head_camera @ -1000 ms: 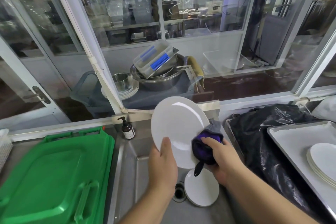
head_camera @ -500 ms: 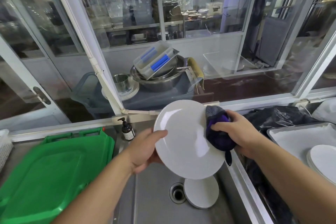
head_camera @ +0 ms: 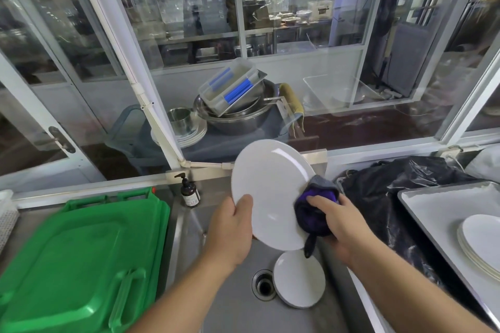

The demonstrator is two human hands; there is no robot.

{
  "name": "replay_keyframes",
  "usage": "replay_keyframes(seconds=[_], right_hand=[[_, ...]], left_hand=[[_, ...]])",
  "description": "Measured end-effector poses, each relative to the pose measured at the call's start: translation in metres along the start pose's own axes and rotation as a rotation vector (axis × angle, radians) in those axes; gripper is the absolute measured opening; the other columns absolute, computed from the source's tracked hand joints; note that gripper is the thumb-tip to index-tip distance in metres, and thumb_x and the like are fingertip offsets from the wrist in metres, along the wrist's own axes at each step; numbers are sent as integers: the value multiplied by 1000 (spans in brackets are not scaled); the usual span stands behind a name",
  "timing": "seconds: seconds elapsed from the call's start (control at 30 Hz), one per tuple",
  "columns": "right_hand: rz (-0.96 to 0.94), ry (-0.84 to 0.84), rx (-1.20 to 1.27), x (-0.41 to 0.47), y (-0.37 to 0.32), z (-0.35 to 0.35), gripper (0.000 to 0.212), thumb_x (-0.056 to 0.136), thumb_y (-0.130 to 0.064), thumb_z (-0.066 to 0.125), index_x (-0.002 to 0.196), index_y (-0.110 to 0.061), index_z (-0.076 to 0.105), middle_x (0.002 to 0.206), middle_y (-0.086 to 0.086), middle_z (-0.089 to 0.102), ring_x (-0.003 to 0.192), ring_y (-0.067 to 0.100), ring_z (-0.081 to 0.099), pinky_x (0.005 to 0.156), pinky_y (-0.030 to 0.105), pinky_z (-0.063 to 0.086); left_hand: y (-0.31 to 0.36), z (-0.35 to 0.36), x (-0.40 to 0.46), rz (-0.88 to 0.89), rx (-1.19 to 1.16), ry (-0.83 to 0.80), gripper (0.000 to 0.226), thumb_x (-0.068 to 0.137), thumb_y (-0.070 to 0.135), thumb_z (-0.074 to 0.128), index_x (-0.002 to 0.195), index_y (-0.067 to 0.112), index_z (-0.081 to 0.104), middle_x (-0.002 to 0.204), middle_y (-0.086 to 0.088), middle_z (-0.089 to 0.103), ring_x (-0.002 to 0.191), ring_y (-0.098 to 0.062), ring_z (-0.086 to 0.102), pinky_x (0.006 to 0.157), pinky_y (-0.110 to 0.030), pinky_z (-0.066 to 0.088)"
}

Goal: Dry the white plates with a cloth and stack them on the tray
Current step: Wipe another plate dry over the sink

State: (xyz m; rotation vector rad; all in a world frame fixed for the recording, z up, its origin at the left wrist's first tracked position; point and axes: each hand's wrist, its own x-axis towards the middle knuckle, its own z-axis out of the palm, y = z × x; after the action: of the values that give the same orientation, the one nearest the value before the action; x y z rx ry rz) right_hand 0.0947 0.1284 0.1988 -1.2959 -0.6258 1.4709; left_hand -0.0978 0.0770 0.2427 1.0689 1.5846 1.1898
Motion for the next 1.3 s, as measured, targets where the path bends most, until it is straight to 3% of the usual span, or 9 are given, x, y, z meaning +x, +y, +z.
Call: replay_keyframes(seconds=[0.07,0.13,0.27,0.4,0.6,0.97,1.07,1.17,1.3], right_hand=[[44,33,90,-6,14,6,31,91,-8,75,119,-16,65,111,14,74,101,36,72,82,51,63],[66,59,144,-11,25,11,31,92,-8,74,120,-17,64,112,13,74,101,36,72,91,58,58],[73,100,127,-14,21,10,27,91,-5,74,112,-17,65,107,12,74,96,33,72,91,56,60],[-11,53,-23,-6,-3,0,29,87,-1,75,113,-13,68,104,15,74,91,33,73,68,41,62],[-203,-61,-363,-2,-44,-14,39,77,-3,83,107,-26,73,95,4,78,91,31,75,85,50,64],[-214,25,-295,-32,-13,2,35,87,-19,82,101,-34,53,104,-2,66,92,18,66,83,43,62],[-302,70,-485,-42,11,6,31,89,-26,79,100,-31,51,103,-3,63,89,13,63,75,34,56],[-429,63,-880,-45,30,6,32,91,-31,74,119,-30,57,112,-4,45,102,18,55,87,28,42],[-640,-126,-1098,-45,30,3,45,87,-30,69,131,-25,63,118,-8,49,115,19,53,92,25,42]], left_hand=[[-3,8,-6,20,-5,20,25,106,26,52,82,31,58,87,19,66,80,14,63,71,-7,48],[-19,18,-9,21,-44,25,25,109,23,47,91,35,60,96,20,70,81,23,60,77,-6,47],[-33,32,-19,-70,-227,46,24,99,37,53,120,38,65,113,15,76,108,-10,71,95,-49,59],[-25,19,-11,-179,-408,-27,17,103,13,58,115,21,66,98,6,80,85,-10,77,64,-34,62],[-7,-31,17,-248,-248,-174,22,101,6,55,121,3,64,116,-25,73,90,-32,72,66,-41,59],[-14,-3,4,-106,-342,-39,28,102,-2,51,116,16,67,109,-3,79,99,-21,75,71,-41,61],[-14,8,2,-68,-286,-8,29,101,-2,50,111,20,67,102,4,80,95,-17,75,75,-43,62],[-18,15,-2,-88,-207,-20,27,100,-3,50,105,18,65,96,5,79,88,-14,76,74,-43,64],[-25,21,-11,-127,-135,-65,26,100,2,49,108,20,66,101,-2,78,93,-23,75,79,-51,64]])
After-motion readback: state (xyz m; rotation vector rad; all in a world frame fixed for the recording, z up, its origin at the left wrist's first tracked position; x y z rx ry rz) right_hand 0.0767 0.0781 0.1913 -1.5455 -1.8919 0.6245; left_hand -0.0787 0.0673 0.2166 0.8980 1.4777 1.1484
